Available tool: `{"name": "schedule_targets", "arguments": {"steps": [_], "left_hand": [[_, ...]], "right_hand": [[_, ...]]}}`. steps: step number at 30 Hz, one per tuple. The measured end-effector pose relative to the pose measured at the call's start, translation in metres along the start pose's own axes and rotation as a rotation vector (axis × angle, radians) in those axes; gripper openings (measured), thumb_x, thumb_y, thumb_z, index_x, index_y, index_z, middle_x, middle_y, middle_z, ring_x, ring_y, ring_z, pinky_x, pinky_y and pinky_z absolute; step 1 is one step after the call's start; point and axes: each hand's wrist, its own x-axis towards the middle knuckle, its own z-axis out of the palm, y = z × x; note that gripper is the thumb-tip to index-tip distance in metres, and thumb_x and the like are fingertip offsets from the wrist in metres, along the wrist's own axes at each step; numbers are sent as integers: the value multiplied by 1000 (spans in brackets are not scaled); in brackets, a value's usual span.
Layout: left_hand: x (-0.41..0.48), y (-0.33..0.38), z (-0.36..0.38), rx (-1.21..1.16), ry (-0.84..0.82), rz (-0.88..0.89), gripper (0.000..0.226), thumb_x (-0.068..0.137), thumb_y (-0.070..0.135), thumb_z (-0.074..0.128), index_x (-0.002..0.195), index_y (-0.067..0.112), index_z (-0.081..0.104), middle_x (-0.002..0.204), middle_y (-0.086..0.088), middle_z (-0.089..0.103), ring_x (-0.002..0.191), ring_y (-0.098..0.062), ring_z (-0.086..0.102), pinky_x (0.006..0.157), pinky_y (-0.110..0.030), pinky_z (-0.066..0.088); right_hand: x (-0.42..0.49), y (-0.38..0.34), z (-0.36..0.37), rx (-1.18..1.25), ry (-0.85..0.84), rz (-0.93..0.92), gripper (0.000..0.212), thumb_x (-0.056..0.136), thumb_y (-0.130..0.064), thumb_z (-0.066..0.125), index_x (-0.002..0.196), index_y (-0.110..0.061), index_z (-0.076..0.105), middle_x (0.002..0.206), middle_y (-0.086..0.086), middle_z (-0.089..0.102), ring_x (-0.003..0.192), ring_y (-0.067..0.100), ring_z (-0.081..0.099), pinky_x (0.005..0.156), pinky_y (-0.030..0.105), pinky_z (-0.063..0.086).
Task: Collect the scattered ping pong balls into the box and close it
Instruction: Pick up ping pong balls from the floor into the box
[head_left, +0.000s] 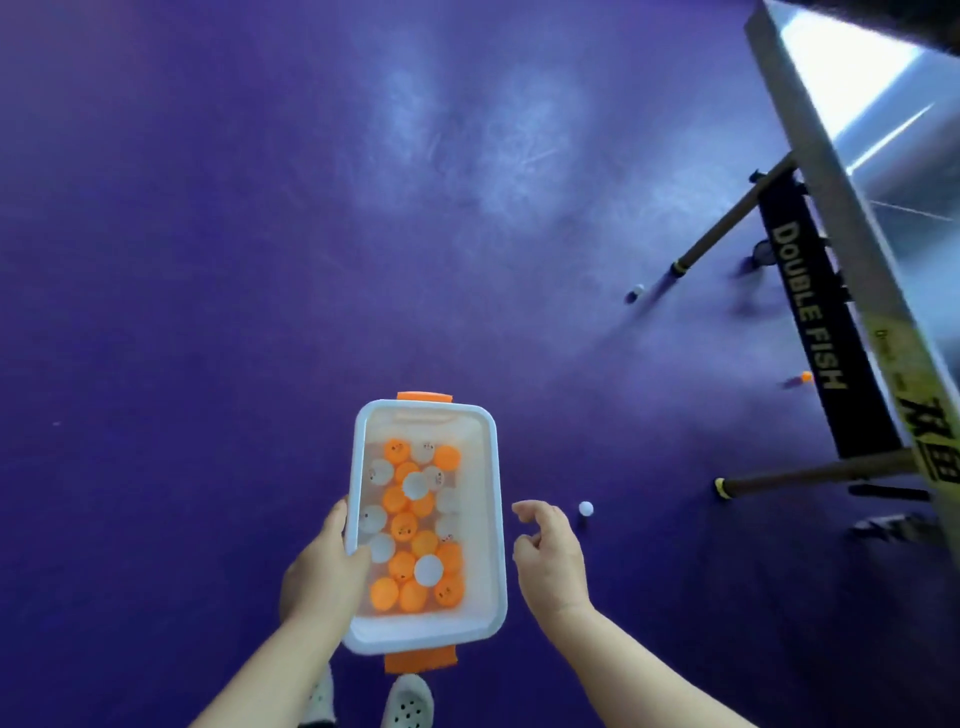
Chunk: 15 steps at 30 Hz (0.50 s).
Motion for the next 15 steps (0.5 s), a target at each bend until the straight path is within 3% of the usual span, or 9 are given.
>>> {"name": "schedule_targets", "arguments": {"steps": [4, 6, 9, 12, 15], "left_hand": [[14, 69, 17, 66, -57, 81, 56, 92, 26, 44, 144, 38, 29, 116, 0, 64, 90, -27, 58, 62, -31, 42], [27, 104, 26, 86, -81, 123, 54, 93, 26, 42, 144, 39, 29, 114, 1, 64, 86, -24, 56, 64, -31, 44], [55, 149, 43, 115, -117, 161, 52, 94, 30, 40, 144, 40, 28, 111, 1, 64, 87, -23, 57, 68, -31, 46], [94, 190, 63, 138, -147, 179, 54, 94, 32, 40, 145, 41, 26, 115, 1, 65, 92, -26, 59, 72, -33, 48], [129, 225, 84, 151, -158, 181, 54, 93, 31, 41, 144, 41, 27, 109, 3, 66, 88, -24, 59, 66, -32, 49]], "right_hand": [[25, 3, -50, 30, 26, 87, 38, 88, 0, 44, 112, -26, 58, 105, -18, 54, 98, 6, 56, 78, 18, 46], [44, 5, -71, 48, 63, 127, 39, 87, 0, 43, 106, -31, 57, 98, -17, 53, 96, 8, 58, 81, 24, 49], [80, 8, -97, 80, 120, 176, 43, 86, 1, 43, 93, -41, 50, 100, -20, 53, 93, 6, 57, 80, 22, 48], [124, 14, -116, 111, 168, 250, 39, 86, 0, 44, 95, -36, 54, 103, -16, 55, 91, 8, 60, 76, 19, 48], [175, 25, -133, 160, 205, 339, 36, 84, -1, 43, 95, -32, 59, 103, -14, 57, 96, 15, 62, 82, 28, 52]]}}
